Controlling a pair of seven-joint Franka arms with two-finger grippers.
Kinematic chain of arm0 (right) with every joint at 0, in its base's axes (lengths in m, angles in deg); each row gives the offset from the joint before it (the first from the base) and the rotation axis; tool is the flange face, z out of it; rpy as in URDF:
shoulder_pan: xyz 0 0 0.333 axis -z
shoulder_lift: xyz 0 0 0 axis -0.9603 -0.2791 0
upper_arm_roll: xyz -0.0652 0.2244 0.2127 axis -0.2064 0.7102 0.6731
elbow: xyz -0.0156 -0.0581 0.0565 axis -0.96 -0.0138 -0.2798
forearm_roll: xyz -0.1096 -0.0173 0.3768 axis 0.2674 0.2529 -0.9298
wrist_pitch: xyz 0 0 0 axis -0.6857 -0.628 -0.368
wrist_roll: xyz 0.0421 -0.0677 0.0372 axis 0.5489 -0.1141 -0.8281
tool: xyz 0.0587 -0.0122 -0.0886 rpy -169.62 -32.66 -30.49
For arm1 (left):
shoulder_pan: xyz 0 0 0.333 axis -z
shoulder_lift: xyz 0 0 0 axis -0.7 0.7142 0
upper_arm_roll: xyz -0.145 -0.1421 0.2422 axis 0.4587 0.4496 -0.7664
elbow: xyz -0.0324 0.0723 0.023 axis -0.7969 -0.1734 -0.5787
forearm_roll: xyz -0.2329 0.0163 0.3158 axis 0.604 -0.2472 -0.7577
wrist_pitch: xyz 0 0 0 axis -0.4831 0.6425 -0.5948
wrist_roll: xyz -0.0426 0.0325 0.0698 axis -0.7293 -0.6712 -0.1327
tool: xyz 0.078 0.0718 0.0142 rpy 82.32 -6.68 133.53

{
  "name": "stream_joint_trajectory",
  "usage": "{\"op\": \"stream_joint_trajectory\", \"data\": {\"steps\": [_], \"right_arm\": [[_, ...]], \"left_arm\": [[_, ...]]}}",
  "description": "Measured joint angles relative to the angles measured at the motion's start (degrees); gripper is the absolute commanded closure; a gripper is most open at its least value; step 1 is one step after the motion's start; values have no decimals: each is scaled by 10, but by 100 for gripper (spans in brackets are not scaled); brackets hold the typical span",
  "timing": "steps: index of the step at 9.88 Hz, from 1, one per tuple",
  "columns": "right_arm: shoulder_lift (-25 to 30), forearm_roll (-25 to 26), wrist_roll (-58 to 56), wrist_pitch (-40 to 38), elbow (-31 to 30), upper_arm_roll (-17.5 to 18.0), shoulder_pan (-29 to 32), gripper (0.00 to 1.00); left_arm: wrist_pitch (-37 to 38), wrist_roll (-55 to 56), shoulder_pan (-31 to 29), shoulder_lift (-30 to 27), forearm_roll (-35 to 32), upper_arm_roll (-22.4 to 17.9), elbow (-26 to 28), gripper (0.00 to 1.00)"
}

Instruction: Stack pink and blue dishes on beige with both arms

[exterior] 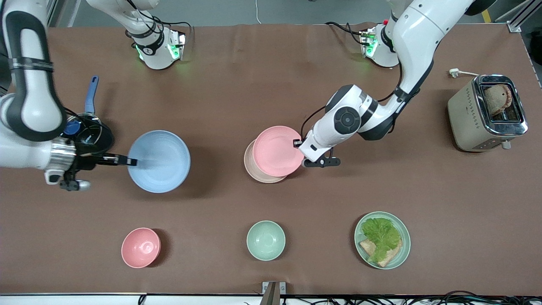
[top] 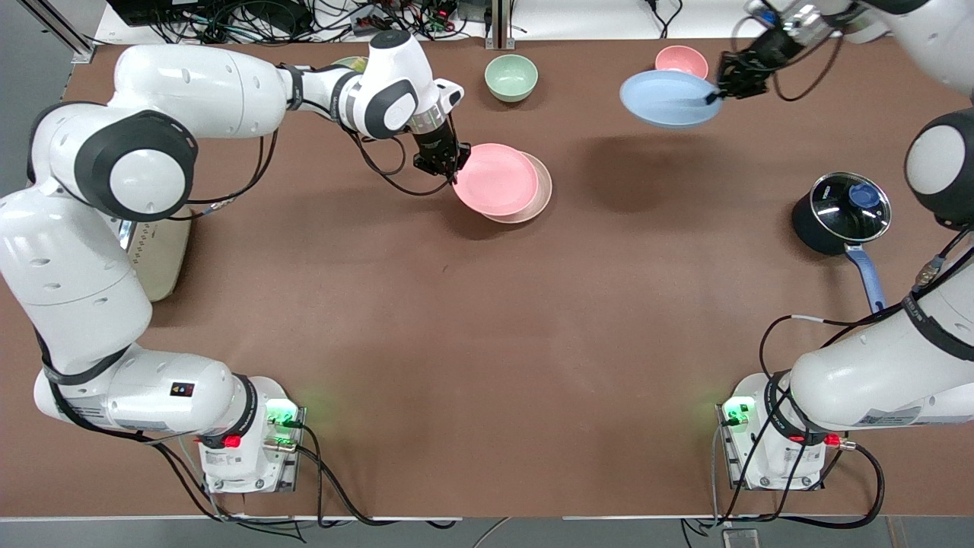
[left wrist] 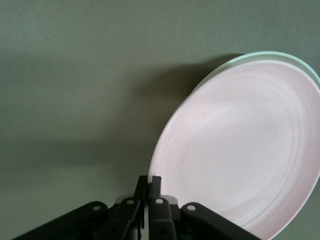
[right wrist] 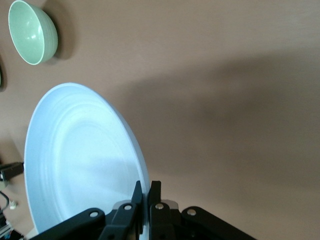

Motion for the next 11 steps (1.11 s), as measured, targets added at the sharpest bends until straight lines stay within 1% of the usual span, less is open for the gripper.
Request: {"op": "stream_joint_trajectory", "data": {"steps": [1, 2, 4, 5, 6, 7, 8, 9, 11], "right_arm": [[0, 0, 34, 39, -6, 22, -19, 99], [0, 1, 65, 94, -20, 58, -26, 99], [-2, 1, 114, 247, -78, 143, -29, 99], [-3, 1, 132, 314, -112, 182, -31, 99], [-4, 1, 140, 357, -141, 210, -33, 99], [-4, 1, 143, 394, -164, 228, -33, 99], [-4, 1, 148, 432, -183, 243, -32, 99], [-4, 1, 153, 455, -195, 256, -32, 99], [-4, 1, 161, 467, -202, 269, -33, 99]], "left_arm": [[0, 12, 8, 9, -10, 0, -9, 99], [0, 18, 13, 16, -17, 0, -16, 99], [-1, 21, 14, 30, -41, -1, -30, 96], [-1, 21, 15, 37, -45, -1, -38, 90], [-1, 21, 16, 43, -45, -1, -43, 78], [-1, 23, 19, 47, -45, -1, -44, 19], [-1, 26, 21, 49, -45, -1, -45, 0], [-1, 29, 20, 50, -45, -1, -49, 0], [4, 30, 2, 41, -48, -3, -66, 0]]}}
